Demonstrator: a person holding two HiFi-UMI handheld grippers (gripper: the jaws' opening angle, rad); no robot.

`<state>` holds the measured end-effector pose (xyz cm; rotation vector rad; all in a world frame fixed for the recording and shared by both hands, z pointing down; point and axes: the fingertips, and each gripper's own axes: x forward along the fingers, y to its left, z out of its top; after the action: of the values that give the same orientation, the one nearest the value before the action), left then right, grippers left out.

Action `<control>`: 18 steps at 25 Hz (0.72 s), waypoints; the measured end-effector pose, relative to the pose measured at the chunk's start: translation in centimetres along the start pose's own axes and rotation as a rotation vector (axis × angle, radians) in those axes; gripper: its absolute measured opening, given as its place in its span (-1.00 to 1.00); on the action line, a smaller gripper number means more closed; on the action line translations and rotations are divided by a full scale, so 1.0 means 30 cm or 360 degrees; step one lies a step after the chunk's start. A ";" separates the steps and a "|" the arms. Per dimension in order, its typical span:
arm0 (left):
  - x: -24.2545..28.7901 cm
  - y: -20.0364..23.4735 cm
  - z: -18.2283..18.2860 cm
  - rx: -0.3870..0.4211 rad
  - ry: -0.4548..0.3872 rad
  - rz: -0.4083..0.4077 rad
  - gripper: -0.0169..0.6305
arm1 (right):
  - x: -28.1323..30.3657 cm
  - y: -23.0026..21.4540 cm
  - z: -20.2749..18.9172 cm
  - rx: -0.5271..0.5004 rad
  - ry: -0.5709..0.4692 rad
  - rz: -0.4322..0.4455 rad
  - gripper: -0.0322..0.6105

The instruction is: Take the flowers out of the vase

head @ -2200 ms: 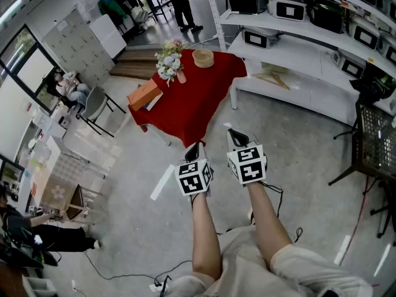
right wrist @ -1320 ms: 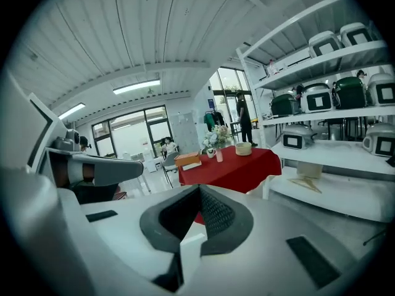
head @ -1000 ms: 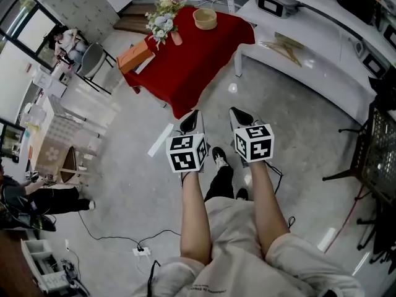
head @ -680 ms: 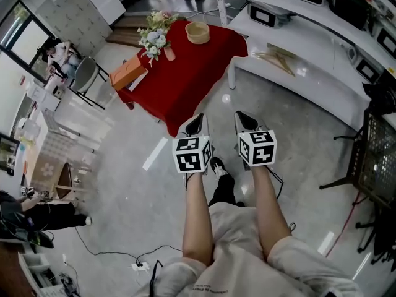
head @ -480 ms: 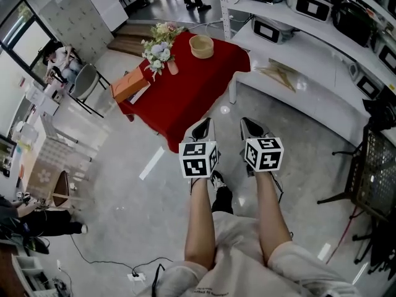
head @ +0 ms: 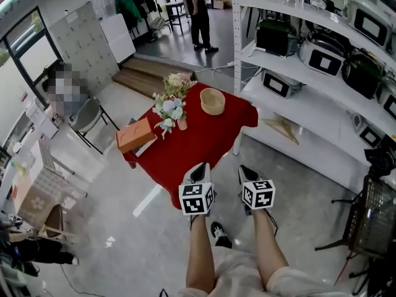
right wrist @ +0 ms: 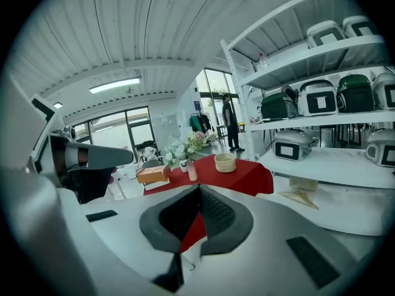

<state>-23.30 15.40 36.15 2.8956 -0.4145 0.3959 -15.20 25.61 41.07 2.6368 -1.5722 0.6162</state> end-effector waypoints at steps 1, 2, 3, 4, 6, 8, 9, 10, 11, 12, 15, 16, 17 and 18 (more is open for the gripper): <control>0.039 0.023 0.008 -0.0008 -0.0003 -0.0006 -0.92 | 0.042 -0.006 0.017 -0.0004 -0.0004 0.0004 -0.88; 0.077 0.046 0.013 -0.0013 0.0001 -0.0013 -0.92 | 0.083 -0.008 0.037 -0.0009 -0.0010 0.0012 -0.88; 0.112 0.070 0.017 -0.0018 0.0008 -0.0017 -0.92 | 0.122 -0.007 0.057 -0.0020 -0.0013 0.0024 -0.88; 0.143 0.095 0.020 -0.0026 0.0012 -0.0018 -0.92 | 0.160 -0.004 0.076 -0.0037 -0.0014 0.0038 -0.88; 0.200 0.151 0.031 -0.0041 0.0011 -0.0011 -0.92 | 0.235 -0.001 0.108 -0.0070 -0.0006 0.0070 -0.88; 0.259 0.210 0.049 -0.0050 0.0006 -0.0004 -0.92 | 0.317 0.000 0.134 -0.0068 0.0022 0.0114 -0.88; 0.288 0.238 0.060 -0.0056 0.0002 -0.0001 -0.92 | 0.358 0.003 0.150 -0.0062 0.0033 0.0137 -0.88; 0.315 0.266 0.070 -0.0062 -0.0002 0.0002 -0.92 | 0.397 0.007 0.167 -0.0061 0.0033 0.0155 -0.88; 0.339 0.292 0.076 -0.0067 -0.0005 0.0004 -0.92 | 0.435 0.013 0.183 -0.0059 0.0026 0.0169 -0.88; 0.360 0.316 0.077 -0.0066 -0.0003 0.0003 -0.92 | 0.469 0.020 0.194 -0.0050 0.0016 0.0180 -0.88; 0.417 0.386 0.053 -0.0052 0.0036 0.0006 -0.92 | 0.557 0.033 0.197 0.0003 -0.0004 0.0199 -0.88; 0.438 0.407 0.047 -0.0052 0.0052 0.0005 -0.92 | 0.583 0.035 0.194 0.0004 0.0006 0.0201 -0.88; 0.457 0.421 0.043 -0.0052 0.0068 0.0001 -0.92 | 0.605 0.034 0.192 -0.0006 0.0022 0.0199 -0.88; 0.479 0.426 0.042 -0.0047 0.0083 -0.0009 -0.92 | 0.622 0.026 0.195 -0.0019 0.0037 0.0194 -0.88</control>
<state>-13.53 -0.49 40.98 2.8503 -0.4004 0.4590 -6.15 8.25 41.81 2.5304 -1.7346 0.6376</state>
